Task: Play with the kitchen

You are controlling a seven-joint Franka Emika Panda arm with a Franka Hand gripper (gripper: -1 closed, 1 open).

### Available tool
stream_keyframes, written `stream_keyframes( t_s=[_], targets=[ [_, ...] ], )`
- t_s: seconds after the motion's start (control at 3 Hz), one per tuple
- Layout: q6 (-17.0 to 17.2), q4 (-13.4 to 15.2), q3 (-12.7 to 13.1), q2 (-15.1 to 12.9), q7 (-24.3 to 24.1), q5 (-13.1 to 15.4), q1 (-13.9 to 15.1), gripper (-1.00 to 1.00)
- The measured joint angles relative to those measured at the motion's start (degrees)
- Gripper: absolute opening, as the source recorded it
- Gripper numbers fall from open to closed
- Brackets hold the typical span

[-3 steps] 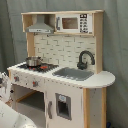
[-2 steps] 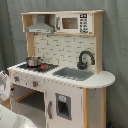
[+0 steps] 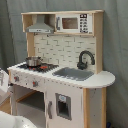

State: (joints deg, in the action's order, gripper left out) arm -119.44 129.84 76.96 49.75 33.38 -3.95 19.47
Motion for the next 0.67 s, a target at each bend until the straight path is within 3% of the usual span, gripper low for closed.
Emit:
stream_keyframes(
  t_s=[0.67],
  targets=[
    [8.2,-2.5,-1.2,5.9,-0.1,5.8,-2.7,1.00]
  ],
)
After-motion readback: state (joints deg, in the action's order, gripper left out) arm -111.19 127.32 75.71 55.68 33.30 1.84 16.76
